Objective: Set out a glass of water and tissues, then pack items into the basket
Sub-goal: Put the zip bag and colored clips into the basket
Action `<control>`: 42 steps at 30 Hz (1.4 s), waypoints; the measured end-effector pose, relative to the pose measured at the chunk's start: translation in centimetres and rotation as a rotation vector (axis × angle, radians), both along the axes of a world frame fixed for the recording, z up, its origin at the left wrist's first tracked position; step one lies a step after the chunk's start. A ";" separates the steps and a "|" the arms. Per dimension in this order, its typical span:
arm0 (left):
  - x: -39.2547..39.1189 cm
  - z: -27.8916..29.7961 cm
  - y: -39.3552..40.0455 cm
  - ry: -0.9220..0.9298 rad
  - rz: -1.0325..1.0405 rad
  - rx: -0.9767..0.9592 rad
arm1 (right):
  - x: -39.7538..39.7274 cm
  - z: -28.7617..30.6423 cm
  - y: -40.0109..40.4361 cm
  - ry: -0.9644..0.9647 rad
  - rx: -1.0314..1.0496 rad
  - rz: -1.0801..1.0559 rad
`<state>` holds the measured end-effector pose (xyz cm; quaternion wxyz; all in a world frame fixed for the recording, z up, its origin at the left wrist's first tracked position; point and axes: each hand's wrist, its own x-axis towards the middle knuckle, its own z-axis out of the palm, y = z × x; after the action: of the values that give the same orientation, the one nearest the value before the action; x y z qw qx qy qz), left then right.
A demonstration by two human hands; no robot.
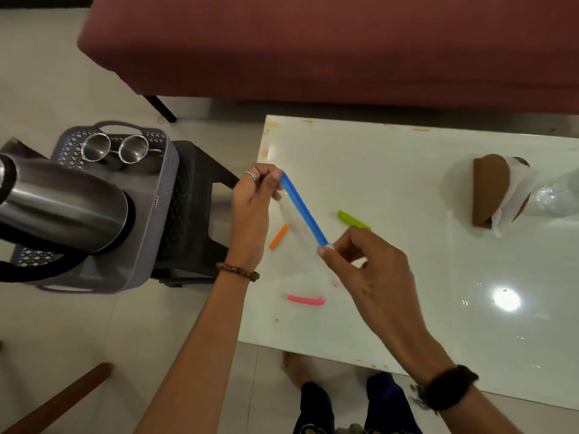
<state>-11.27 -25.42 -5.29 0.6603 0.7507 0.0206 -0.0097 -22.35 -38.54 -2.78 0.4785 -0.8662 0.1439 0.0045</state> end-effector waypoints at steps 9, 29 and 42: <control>1.6 0.2 2.5 0.056 0.173 -0.026 | -2.0 1.0 -0.9 -0.044 0.064 0.006; -2.5 -1.7 9.7 0.583 0.450 -0.237 | 7.1 -0.7 0.7 0.090 0.415 0.427; 0.5 -3.0 14.3 0.323 0.631 -0.761 | 16.3 0.8 11.4 -0.114 0.339 0.588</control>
<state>-10.73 -11.12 -8.32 0.8456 0.4038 0.3427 0.0674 -6.06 -27.18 -2.00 0.6010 -0.7777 -0.1415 0.1178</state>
